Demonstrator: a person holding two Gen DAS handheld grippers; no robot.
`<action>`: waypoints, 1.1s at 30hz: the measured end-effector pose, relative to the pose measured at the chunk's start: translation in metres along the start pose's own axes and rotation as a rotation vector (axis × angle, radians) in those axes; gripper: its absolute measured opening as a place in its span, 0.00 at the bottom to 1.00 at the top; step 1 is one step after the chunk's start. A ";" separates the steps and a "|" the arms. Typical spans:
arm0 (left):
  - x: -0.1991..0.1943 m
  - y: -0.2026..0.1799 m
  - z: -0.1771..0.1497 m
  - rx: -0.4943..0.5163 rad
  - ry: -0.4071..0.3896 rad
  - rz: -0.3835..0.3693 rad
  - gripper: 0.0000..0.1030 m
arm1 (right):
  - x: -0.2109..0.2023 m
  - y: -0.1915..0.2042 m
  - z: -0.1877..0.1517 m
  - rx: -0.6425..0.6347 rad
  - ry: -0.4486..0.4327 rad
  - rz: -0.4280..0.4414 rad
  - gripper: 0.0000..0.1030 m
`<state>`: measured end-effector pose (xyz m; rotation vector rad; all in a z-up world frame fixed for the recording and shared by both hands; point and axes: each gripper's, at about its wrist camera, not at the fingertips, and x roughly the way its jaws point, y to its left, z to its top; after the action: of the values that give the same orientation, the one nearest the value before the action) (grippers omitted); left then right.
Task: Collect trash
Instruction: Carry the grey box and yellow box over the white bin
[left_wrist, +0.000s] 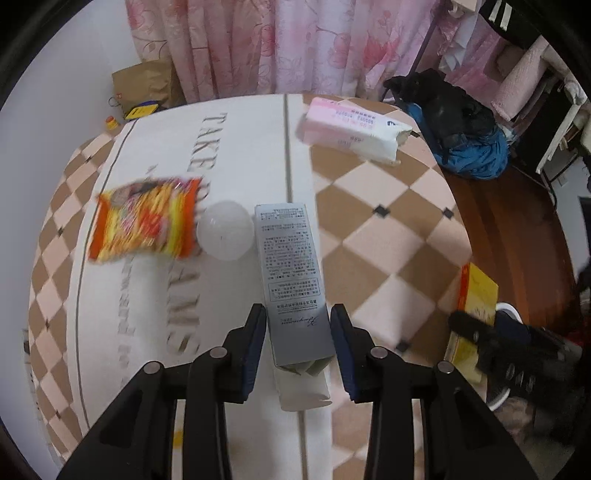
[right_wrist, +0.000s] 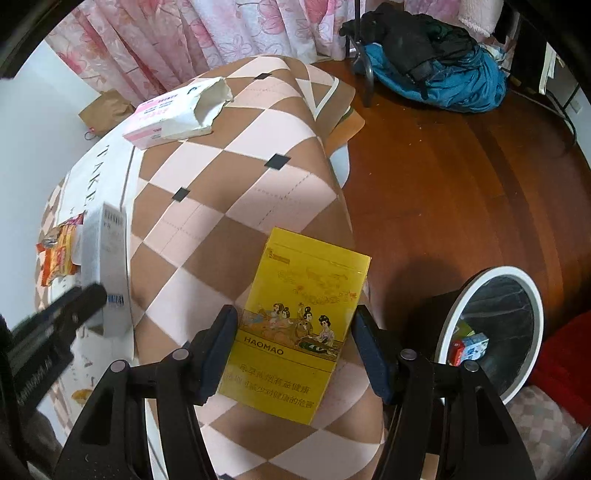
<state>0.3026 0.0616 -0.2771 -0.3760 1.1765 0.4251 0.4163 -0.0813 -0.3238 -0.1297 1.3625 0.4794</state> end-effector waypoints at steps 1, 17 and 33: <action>-0.005 0.003 -0.006 -0.004 0.001 -0.009 0.31 | -0.001 0.000 -0.003 -0.002 0.002 0.004 0.63; 0.007 0.036 -0.018 -0.107 0.110 -0.118 0.43 | -0.003 0.028 -0.035 -0.079 0.078 0.002 0.72; 0.026 0.019 -0.028 -0.048 0.118 -0.014 0.29 | -0.006 0.036 -0.053 -0.025 -0.033 -0.085 0.60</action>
<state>0.2790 0.0673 -0.3121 -0.4557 1.2790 0.4245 0.3531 -0.0693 -0.3228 -0.1988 1.3138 0.4256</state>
